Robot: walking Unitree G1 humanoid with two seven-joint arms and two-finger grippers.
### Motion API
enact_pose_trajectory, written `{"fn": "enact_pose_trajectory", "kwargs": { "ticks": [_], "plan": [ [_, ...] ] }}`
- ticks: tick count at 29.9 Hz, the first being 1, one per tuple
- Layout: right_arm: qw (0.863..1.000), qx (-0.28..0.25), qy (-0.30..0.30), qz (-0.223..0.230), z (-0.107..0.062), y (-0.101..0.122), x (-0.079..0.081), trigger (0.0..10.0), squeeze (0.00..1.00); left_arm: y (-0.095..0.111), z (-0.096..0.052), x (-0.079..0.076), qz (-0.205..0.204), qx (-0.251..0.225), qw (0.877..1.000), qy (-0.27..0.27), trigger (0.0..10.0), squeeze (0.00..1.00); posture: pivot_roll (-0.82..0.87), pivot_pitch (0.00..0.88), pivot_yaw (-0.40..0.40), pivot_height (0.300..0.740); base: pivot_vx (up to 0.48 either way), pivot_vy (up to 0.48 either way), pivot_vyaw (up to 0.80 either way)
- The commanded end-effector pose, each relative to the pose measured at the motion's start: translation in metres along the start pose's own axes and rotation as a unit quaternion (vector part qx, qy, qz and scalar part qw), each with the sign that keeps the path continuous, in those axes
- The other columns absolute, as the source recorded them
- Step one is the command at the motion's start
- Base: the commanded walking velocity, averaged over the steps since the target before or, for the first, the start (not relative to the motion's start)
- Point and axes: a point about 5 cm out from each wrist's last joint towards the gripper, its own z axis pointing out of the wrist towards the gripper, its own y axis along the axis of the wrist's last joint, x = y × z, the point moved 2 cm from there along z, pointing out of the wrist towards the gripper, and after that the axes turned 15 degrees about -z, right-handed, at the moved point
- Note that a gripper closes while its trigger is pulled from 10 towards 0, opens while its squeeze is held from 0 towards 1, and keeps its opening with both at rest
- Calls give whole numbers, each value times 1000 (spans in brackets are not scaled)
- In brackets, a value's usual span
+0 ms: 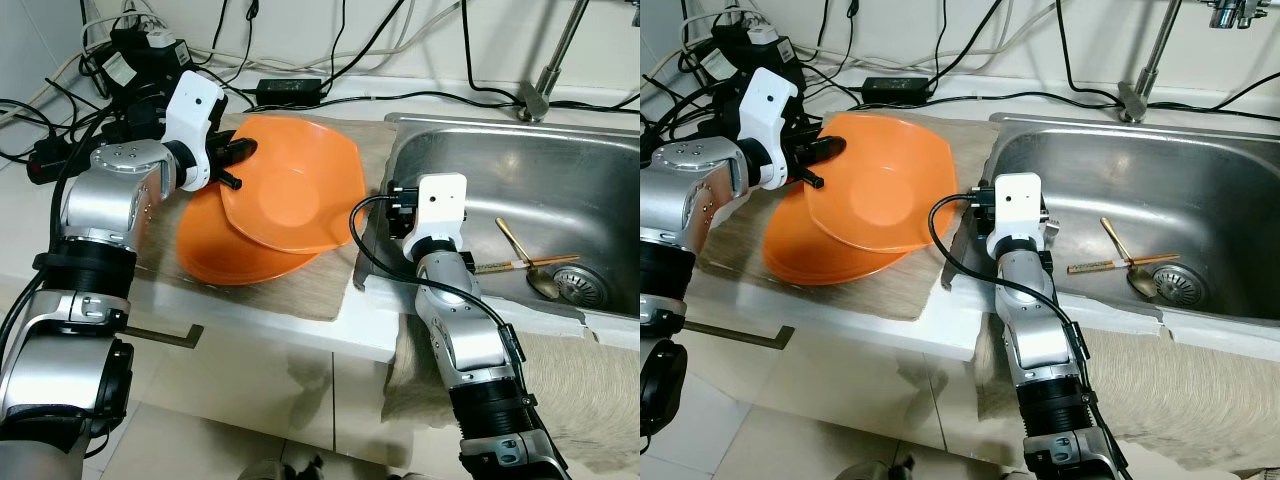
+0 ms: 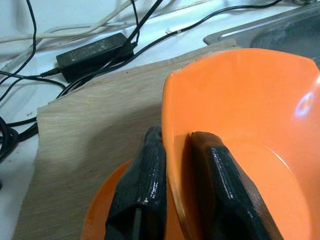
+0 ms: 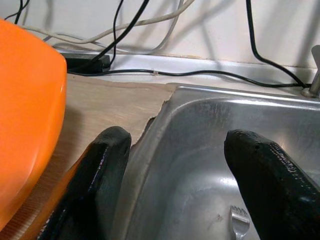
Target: Kitchen organization
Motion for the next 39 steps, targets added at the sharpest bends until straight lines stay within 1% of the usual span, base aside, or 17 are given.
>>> {"fn": "enact_pose_trajectory", "kwargs": {
  "ticks": [1, 7, 11, 13, 15, 18, 19, 20, 23, 27, 33, 37, 39],
  "plan": [
    [1000, 6, 7, 0, -1, -3, 4, 10000, 0, -24, 2, 4, -4, 42, 999, 15, 0, 0, 55, 25, 86, 740, 0, 0, 0],
    [1000, 6, 9, -1, 0, -3, 4, 10000, 0, -29, 3, -1, 0, 40, 999, 3, 0, 0, 51, 21, 83, 740, 0, 0, 0],
    [1000, 6, 10, -3, 0, -3, 5, 10000, 0, -29, 4, -1, 3, 34, 999, 7, 0, 0, 49, 16, 83, 740, 0, 0, 0],
    [1000, 7, 10, -3, 0, -4, 5, 10000, 0, -25, 4, -2, 2, 27, 1000, 4, 0, 0, 49, 12, 82, 740, 0, 0, 0],
    [1000, 7, 11, -4, 0, -4, 5, 10000, 0, -17, 5, -4, 0, 14, 1000, 2, 0, 0, 48, 8, 83, 740, 0, 0, 0],
    [1000, 7, 11, -4, 0, -4, 5, 10000, 0, -15, 5, -4, -2, 10, 1000, 3, 0, 0, 49, 7, 83, 740, 0, 0, 0],
    [1000, 7, 10, -4, 1, -5, 5, 10000, 0, -12, 5, -4, -4, 4, 1000, 3, 0, 0, 49, 4, 83, 740, 0, 0, 0],
    [1000, 7, 10, -5, 1, -5, 5, 10000, 0, -4, 4, -5, -9, -12, 1000, 2, 0, 0, 49, 2, 83, 740, 0, 0, 0],
    [1000, 7, 9, -5, 1, -5, 5, 10000, 0, 2, 4, -4, -11, -23, 1000, 6, 0, 0, 49, 0, 83, 740, 0, 0, 0],
    [1000, 0, 10, -3, 2, -3, 4, 10000, 0, 15, 2, -3, -19, -47, 999, 10, 0, 0, 50, 0, 82, 740, 0, 0, 0],
    [1000, -4, 7, -2, 3, 0, 2, 10000, 0, 20, 2, -2, -23, -57, 998, 17, 0, 0, 48, 0, 83, 740, 0, 0, 0],
    [1000, -14, 14, 17, 2, 4, 3, 10000, 0, 20, 3, -1, -29, -60, 998, 21, 0, 0, 46, 0, 84, 740, 0, 0, 0],
    [1000, -15, 14, 16, 2, 4, 3, 10000, 0, 20, 3, -1, -29, -60, 998, 20, 0, 0, 46, 0, 83, 740, 0, 0, 0]
  ]
}}
